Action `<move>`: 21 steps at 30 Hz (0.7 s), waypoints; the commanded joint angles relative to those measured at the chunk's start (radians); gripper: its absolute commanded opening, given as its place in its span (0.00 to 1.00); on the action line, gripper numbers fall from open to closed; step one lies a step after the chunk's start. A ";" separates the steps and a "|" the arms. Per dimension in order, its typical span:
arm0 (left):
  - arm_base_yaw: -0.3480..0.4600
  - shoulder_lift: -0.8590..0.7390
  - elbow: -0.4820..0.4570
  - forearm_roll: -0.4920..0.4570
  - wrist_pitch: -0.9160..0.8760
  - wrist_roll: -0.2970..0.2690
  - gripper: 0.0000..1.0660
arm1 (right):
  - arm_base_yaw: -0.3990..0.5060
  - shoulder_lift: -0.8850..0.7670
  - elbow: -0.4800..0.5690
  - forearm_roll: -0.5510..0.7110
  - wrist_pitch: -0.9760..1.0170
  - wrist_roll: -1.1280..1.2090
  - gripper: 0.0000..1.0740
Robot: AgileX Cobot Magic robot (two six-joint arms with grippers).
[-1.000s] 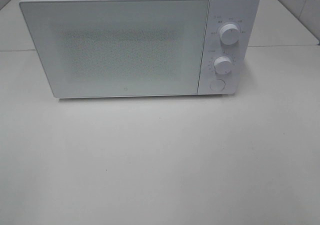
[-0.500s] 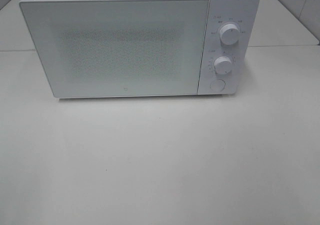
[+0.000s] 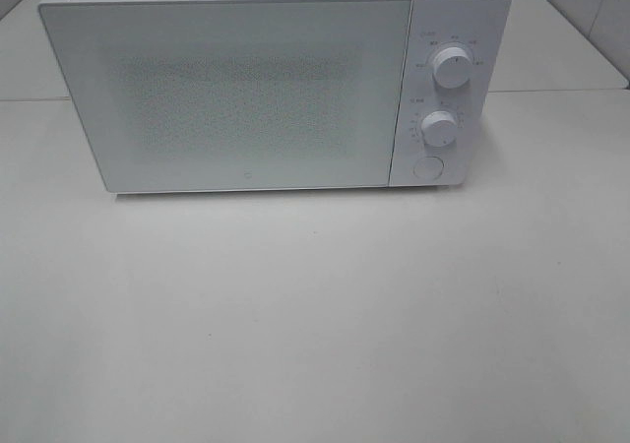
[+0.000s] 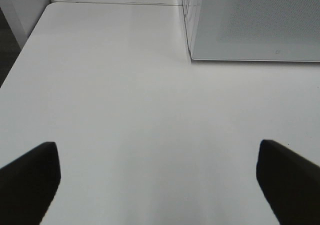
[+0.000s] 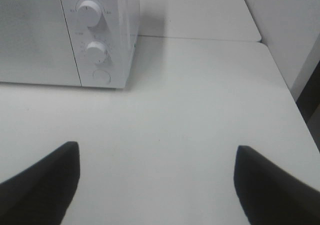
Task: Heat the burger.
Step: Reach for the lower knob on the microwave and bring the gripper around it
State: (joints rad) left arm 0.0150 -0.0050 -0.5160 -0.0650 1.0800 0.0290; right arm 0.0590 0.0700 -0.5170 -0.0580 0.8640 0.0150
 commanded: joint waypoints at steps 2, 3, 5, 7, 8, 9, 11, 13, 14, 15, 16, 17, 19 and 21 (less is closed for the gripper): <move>0.003 -0.012 0.001 -0.007 -0.012 -0.001 0.95 | -0.001 0.083 -0.008 -0.009 -0.108 0.004 0.77; 0.003 -0.012 0.001 -0.007 -0.012 -0.001 0.95 | -0.001 0.102 -0.008 -0.012 -0.130 0.004 0.78; 0.003 -0.012 0.001 -0.007 -0.012 -0.001 0.95 | -0.001 0.148 -0.008 -0.021 -0.170 0.004 0.78; 0.003 -0.012 0.001 -0.007 -0.012 -0.001 0.95 | -0.001 0.207 -0.008 -0.046 -0.223 0.004 0.78; 0.003 -0.012 0.001 -0.007 -0.012 -0.001 0.95 | -0.001 0.207 -0.008 -0.046 -0.223 0.004 0.78; 0.003 -0.012 0.001 -0.007 -0.012 -0.001 0.95 | -0.001 0.227 -0.008 -0.052 -0.247 0.004 0.78; 0.003 -0.012 0.001 -0.007 -0.012 -0.001 0.95 | -0.001 0.262 -0.008 -0.055 -0.295 0.004 0.76; 0.003 -0.012 0.001 -0.007 -0.012 -0.001 0.95 | -0.001 0.305 -0.008 -0.065 -0.367 0.004 0.73; 0.003 -0.012 0.001 -0.007 -0.012 -0.001 0.95 | -0.001 0.305 -0.008 -0.065 -0.367 0.004 0.73; 0.003 -0.012 0.001 -0.007 -0.012 -0.001 0.95 | -0.001 0.331 -0.008 -0.072 -0.411 0.004 0.69; 0.003 -0.012 0.001 -0.007 -0.012 -0.001 0.95 | -0.001 0.331 -0.008 -0.072 -0.411 0.004 0.69; 0.003 -0.012 0.001 -0.007 -0.012 -0.001 0.95 | -0.001 0.343 -0.008 -0.077 -0.436 0.004 0.68; 0.003 -0.012 0.001 -0.007 -0.012 -0.001 0.95 | -0.001 0.378 -0.008 -0.089 -0.511 0.004 0.69; 0.003 -0.012 0.001 -0.007 -0.012 -0.001 0.95 | -0.001 0.406 -0.008 -0.089 -0.532 0.004 0.73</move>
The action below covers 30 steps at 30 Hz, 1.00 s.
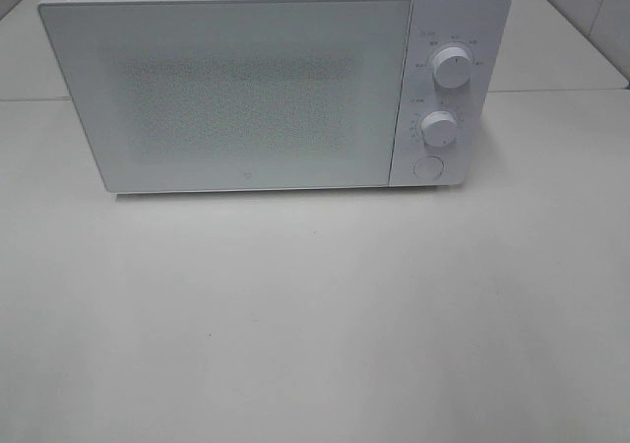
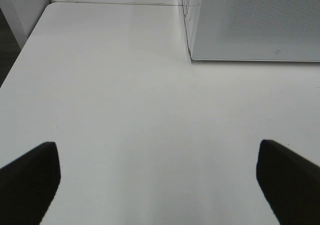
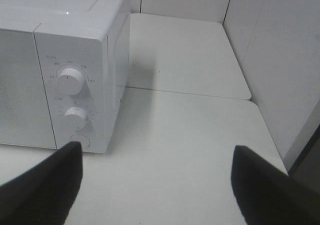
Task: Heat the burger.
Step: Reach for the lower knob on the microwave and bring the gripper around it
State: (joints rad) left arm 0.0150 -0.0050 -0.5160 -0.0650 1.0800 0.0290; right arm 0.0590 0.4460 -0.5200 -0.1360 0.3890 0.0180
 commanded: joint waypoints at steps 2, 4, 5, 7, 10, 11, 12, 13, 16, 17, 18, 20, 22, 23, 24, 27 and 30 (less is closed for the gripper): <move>0.003 -0.012 0.001 -0.007 -0.012 -0.001 0.95 | -0.001 0.045 -0.005 -0.011 -0.064 0.001 0.76; 0.003 -0.012 0.001 -0.007 -0.012 -0.001 0.95 | -0.001 0.084 -0.005 -0.011 -0.077 0.001 0.80; 0.003 -0.012 0.001 -0.007 -0.012 -0.001 0.95 | -0.001 0.124 -0.005 -0.011 -0.094 0.001 0.81; 0.003 -0.012 0.001 -0.007 -0.012 -0.001 0.95 | -0.001 0.139 -0.005 -0.011 -0.104 0.001 0.80; 0.003 -0.012 0.001 -0.007 -0.012 -0.001 0.95 | -0.001 0.190 -0.005 -0.011 -0.134 0.001 0.80; 0.003 -0.012 0.001 -0.007 -0.012 -0.001 0.95 | -0.001 0.226 -0.005 -0.011 -0.155 0.001 0.79; 0.003 -0.012 0.001 -0.007 -0.012 -0.001 0.95 | -0.001 0.226 -0.005 -0.011 -0.155 0.001 0.79; 0.003 -0.012 0.001 -0.007 -0.012 -0.001 0.95 | -0.001 0.262 -0.005 -0.011 -0.182 0.001 0.79; 0.003 -0.012 0.001 -0.007 -0.012 -0.001 0.95 | -0.001 0.306 -0.005 -0.011 -0.224 0.001 0.78; 0.003 -0.012 0.001 -0.007 -0.012 -0.001 0.95 | -0.001 0.321 -0.005 -0.011 -0.238 0.001 0.78; 0.003 -0.012 0.001 -0.007 -0.012 -0.001 0.95 | -0.001 0.321 -0.005 -0.011 -0.238 0.001 0.78; 0.003 -0.012 0.001 -0.007 -0.012 -0.001 0.95 | -0.001 0.363 -0.005 -0.010 -0.286 0.001 0.77; 0.003 -0.012 0.001 -0.007 -0.012 -0.001 0.95 | -0.001 0.390 -0.005 -0.010 -0.326 0.001 0.77; 0.003 -0.012 0.001 -0.007 -0.012 -0.001 0.95 | -0.001 0.416 -0.005 -0.010 -0.359 0.001 0.76; 0.003 -0.012 0.001 -0.007 -0.012 -0.001 0.95 | -0.001 0.416 -0.005 -0.010 -0.359 0.001 0.76; 0.003 -0.012 0.001 -0.008 -0.012 -0.001 0.94 | -0.001 0.454 -0.005 -0.010 -0.405 0.001 0.76; 0.003 -0.012 0.001 -0.008 -0.012 -0.001 0.94 | -0.001 0.494 -0.005 -0.007 -0.436 0.001 0.75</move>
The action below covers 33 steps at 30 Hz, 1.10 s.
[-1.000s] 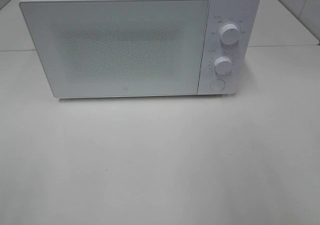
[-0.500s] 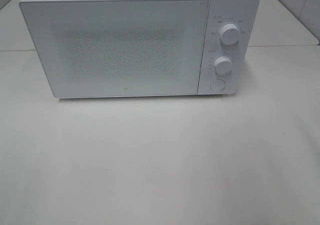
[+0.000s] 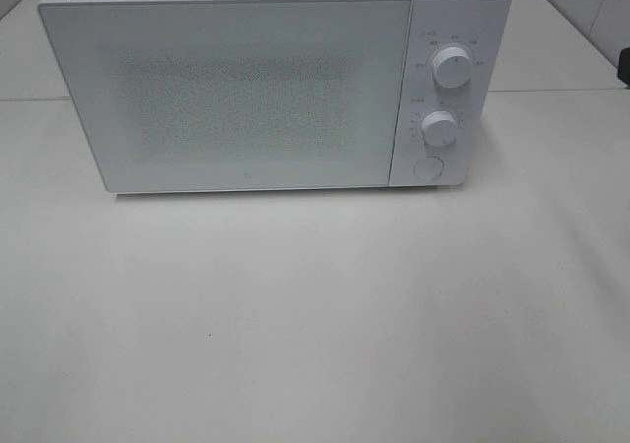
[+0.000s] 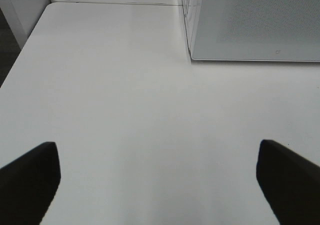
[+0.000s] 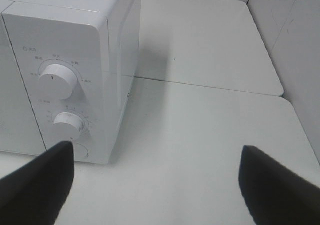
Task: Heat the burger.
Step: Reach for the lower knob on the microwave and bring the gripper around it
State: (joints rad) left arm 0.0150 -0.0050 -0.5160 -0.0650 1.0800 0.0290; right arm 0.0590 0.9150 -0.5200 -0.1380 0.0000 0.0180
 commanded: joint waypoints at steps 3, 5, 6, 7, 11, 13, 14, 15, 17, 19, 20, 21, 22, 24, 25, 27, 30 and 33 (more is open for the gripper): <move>0.003 -0.012 0.001 -0.008 -0.012 -0.001 0.94 | -0.001 0.060 -0.005 -0.005 -0.076 0.001 0.74; 0.003 -0.012 0.001 -0.008 -0.012 -0.001 0.94 | -0.001 0.083 -0.005 -0.005 -0.097 0.001 0.74; 0.003 -0.012 0.001 -0.008 -0.012 -0.001 0.94 | -0.001 0.096 -0.005 -0.005 -0.110 0.001 0.74; 0.003 -0.012 0.001 -0.008 -0.012 -0.001 0.94 | -0.001 0.118 0.000 -0.005 -0.147 0.001 0.73; 0.003 -0.012 0.001 -0.008 -0.012 -0.001 0.94 | -0.001 0.143 0.020 -0.005 -0.218 0.002 0.73; 0.003 -0.012 0.001 -0.008 -0.012 -0.001 0.94 | -0.001 0.170 0.043 -0.005 -0.288 0.017 0.73; 0.003 -0.012 0.001 -0.008 -0.012 -0.001 0.94 | -0.001 0.170 0.043 -0.005 -0.288 0.017 0.73; 0.003 -0.012 0.001 -0.008 -0.012 -0.001 0.94 | -0.001 0.179 0.050 -0.005 -0.313 0.026 0.73; 0.003 -0.012 0.001 -0.008 -0.012 -0.001 0.94 | -0.001 0.195 0.071 -0.005 -0.364 0.032 0.73; 0.003 -0.012 0.001 -0.008 -0.012 -0.001 0.94 | -0.001 0.215 0.112 0.002 -0.448 0.034 0.73; 0.003 -0.012 0.001 -0.008 -0.012 -0.001 0.94 | -0.001 0.215 0.112 0.002 -0.448 0.034 0.73; 0.003 -0.012 0.001 -0.008 -0.012 -0.001 0.94 | -0.001 0.220 0.126 0.002 -0.474 0.034 0.73; 0.003 -0.012 0.001 -0.008 -0.012 -0.001 0.94 | -0.001 0.230 0.165 0.005 -0.562 0.034 0.73; 0.003 -0.012 0.001 -0.008 -0.012 -0.001 0.94 | -0.001 0.238 0.207 0.024 -0.649 0.032 0.73; 0.003 -0.012 0.001 -0.008 -0.012 -0.001 0.94 | -0.001 0.238 0.207 0.024 -0.649 0.032 0.73; 0.003 -0.012 0.001 -0.008 -0.012 -0.001 0.94 | -0.001 0.249 0.262 0.061 -0.775 0.024 0.73; 0.003 -0.012 0.001 -0.008 -0.012 -0.002 0.94 | -0.001 0.264 0.316 0.087 -0.887 0.019 0.72; 0.003 -0.012 0.001 -0.008 -0.012 -0.002 0.94 | -0.001 0.281 0.373 0.087 -1.012 0.020 0.71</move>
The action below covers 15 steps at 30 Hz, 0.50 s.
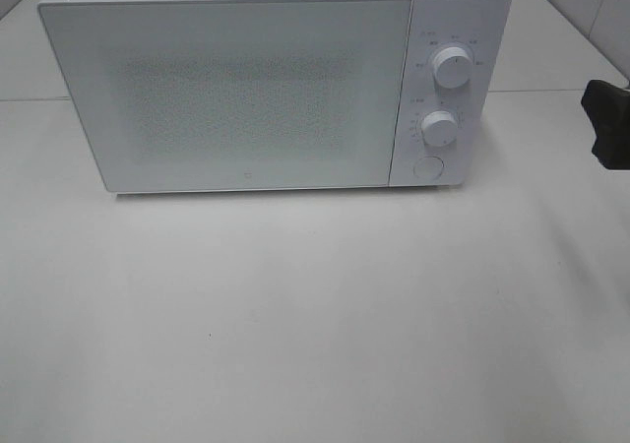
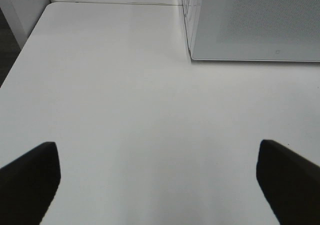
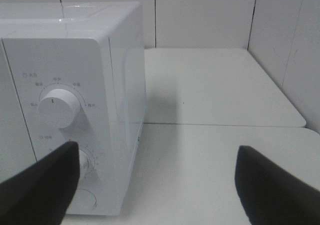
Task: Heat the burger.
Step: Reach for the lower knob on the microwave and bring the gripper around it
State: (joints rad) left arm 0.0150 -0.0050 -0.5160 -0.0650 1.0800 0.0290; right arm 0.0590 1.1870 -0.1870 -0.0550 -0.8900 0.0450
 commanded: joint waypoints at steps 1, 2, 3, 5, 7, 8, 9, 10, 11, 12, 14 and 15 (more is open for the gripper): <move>0.003 -0.012 0.001 -0.008 -0.012 -0.002 0.94 | -0.001 0.009 0.040 0.004 -0.122 -0.007 0.71; 0.003 -0.012 0.001 -0.008 -0.012 -0.002 0.94 | 0.000 0.021 0.061 0.009 -0.152 -0.007 0.71; 0.003 -0.012 0.001 -0.008 -0.012 -0.002 0.94 | 0.011 0.026 0.067 0.020 -0.152 -0.008 0.71; 0.003 -0.012 0.001 -0.008 -0.012 -0.002 0.94 | 0.048 0.041 0.074 0.064 -0.150 -0.030 0.71; 0.003 -0.012 0.001 -0.008 -0.012 -0.002 0.94 | 0.075 0.050 0.074 0.095 -0.147 -0.062 0.71; 0.003 -0.012 0.001 -0.008 -0.012 -0.002 0.94 | 0.140 0.070 0.074 0.158 -0.148 -0.132 0.71; 0.003 -0.012 0.001 -0.008 -0.012 -0.002 0.94 | 0.179 0.084 0.074 0.203 -0.155 -0.171 0.71; 0.003 -0.012 0.001 -0.008 -0.012 -0.002 0.94 | 0.179 0.084 0.074 0.203 -0.155 -0.171 0.71; 0.003 -0.012 0.001 -0.008 -0.012 -0.002 0.94 | 0.256 0.113 0.074 0.293 -0.177 -0.232 0.71; 0.003 -0.012 0.001 -0.008 -0.012 -0.002 0.94 | 0.256 0.113 0.074 0.293 -0.177 -0.232 0.71; 0.003 -0.012 0.001 -0.008 -0.012 -0.002 0.94 | 0.357 0.158 0.074 0.422 -0.238 -0.319 0.71; 0.003 -0.012 0.001 -0.008 -0.012 -0.002 0.94 | 0.357 0.158 0.074 0.422 -0.238 -0.319 0.71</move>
State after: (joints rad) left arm 0.0150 -0.0050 -0.5160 -0.0650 1.0800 0.0290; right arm 0.4110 1.3490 -0.1130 0.3320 -1.0950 -0.2340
